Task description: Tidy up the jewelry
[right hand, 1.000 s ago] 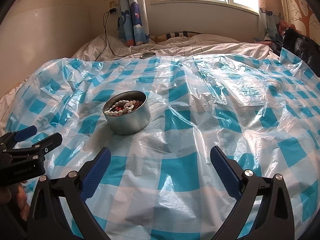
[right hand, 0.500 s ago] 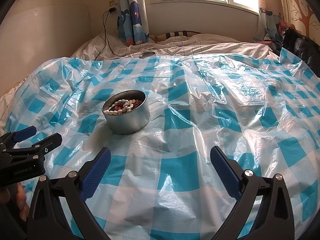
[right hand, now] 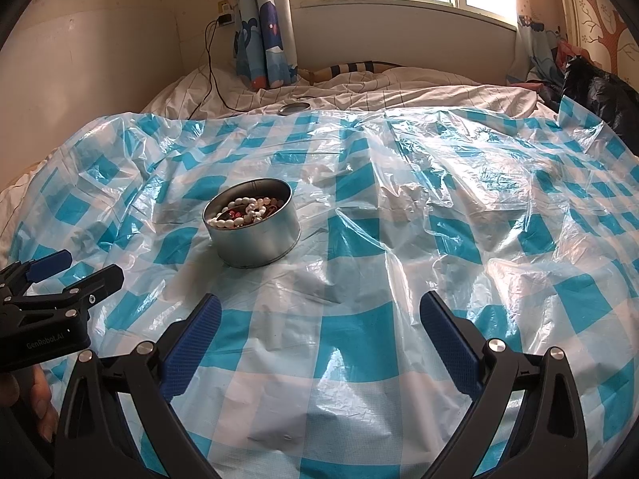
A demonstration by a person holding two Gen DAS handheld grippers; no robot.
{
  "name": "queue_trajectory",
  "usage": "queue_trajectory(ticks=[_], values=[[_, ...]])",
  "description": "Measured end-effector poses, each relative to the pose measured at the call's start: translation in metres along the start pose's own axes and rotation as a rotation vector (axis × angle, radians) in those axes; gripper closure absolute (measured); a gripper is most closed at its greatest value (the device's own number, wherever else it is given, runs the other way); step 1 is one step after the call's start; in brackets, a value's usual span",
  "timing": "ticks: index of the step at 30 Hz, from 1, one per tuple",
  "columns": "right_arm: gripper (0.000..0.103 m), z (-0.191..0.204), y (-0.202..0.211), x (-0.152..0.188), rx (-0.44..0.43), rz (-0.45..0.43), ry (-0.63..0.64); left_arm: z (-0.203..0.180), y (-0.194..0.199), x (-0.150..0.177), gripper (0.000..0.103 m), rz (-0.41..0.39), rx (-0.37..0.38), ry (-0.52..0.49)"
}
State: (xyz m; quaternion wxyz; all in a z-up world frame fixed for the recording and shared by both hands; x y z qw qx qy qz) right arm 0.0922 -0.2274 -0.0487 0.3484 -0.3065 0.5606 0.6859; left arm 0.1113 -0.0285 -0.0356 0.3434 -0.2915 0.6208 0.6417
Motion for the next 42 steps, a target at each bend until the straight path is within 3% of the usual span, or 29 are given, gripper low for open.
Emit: queue_trajectory(ticks=[42], values=[[0.008,-0.0014,-0.001,0.0031,0.004,0.007,0.005,0.0,-0.0018,0.0023,0.008,0.006,-0.004,-0.016]])
Point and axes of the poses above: each gripper's, at about its wrist camera, not at the fingertips, and y roughly against the way its jaws point, z to its left, x to its underside, the point moved 8 cm from there along -y, roughly the way its jaws point, and after that the axes turned 7 degrees about -z, right-handed, at the moved point
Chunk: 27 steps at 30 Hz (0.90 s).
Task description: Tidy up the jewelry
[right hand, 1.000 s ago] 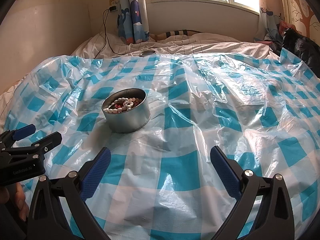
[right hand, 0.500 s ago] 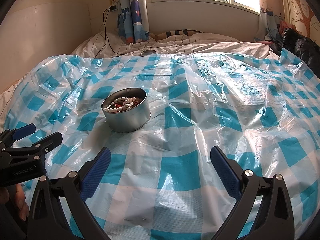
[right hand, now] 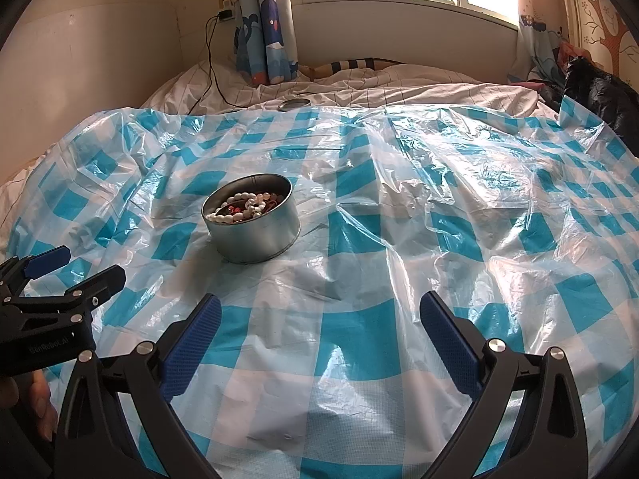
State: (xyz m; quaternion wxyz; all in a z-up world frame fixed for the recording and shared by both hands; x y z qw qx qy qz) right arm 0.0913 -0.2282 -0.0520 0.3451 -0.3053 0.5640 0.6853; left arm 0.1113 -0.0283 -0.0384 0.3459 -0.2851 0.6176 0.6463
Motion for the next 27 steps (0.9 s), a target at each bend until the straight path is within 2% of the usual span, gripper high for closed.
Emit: queue_trajectory(ticks=[27], values=[[0.008,0.0017,-0.0013,-0.0012,-0.001,0.001,0.003,-0.0003,-0.0001,-0.0005,0.008,0.001,-0.003,-0.006]])
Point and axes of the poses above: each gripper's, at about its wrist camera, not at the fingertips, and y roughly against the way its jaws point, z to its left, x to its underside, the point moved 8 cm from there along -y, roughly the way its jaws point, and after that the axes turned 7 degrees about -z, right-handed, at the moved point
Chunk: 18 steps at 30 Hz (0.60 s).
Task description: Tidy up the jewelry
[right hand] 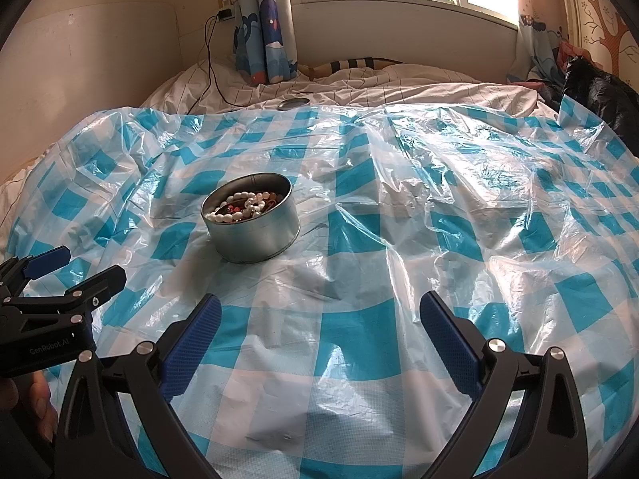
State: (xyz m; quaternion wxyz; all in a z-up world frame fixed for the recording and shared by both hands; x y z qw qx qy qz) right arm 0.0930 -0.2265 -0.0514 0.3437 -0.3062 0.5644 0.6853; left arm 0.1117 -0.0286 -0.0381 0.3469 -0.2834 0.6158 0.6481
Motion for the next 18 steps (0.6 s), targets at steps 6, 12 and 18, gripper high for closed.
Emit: queue_trajectory(ticks=[6,12,18], values=[[0.008,-0.0013,0.0001,0.0008,0.0,0.001,0.0,0.0001,0.0,0.0,0.008,0.0,0.0,0.0],[0.008,0.0,-0.0003,0.0003,0.0,0.001,0.001,-0.0002,0.0,-0.0002,0.008,0.0,-0.001,0.0],[0.008,-0.0004,-0.0002,0.0006,0.0,0.001,0.001,-0.0001,0.0001,-0.0004,0.008,0.001,0.0,-0.001]])
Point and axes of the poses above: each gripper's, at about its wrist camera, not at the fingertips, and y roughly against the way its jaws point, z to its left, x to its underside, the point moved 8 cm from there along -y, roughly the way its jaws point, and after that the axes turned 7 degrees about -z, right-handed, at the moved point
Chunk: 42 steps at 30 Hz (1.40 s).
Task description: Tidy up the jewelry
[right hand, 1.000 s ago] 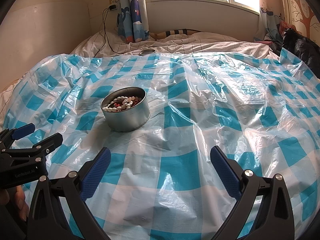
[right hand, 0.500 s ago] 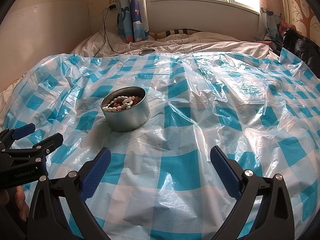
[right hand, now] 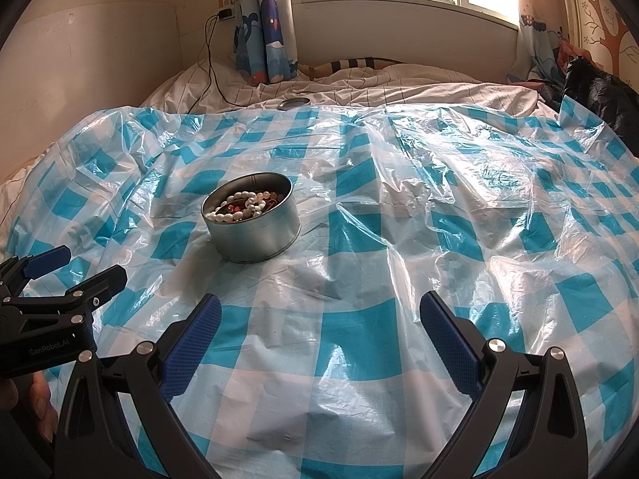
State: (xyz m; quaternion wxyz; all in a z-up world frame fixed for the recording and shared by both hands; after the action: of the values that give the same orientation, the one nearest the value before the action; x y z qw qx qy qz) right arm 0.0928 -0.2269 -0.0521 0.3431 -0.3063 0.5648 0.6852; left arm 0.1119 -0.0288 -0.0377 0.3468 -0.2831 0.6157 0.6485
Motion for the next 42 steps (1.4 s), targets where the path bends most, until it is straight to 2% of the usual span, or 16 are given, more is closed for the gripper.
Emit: queue_trajectory(ticks=[42], values=[[0.008,-0.0001,-0.0007,0.0022,0.001,0.005,0.004,0.0039,-0.0016,-0.0001,0.008,0.006,-0.005,0.01]])
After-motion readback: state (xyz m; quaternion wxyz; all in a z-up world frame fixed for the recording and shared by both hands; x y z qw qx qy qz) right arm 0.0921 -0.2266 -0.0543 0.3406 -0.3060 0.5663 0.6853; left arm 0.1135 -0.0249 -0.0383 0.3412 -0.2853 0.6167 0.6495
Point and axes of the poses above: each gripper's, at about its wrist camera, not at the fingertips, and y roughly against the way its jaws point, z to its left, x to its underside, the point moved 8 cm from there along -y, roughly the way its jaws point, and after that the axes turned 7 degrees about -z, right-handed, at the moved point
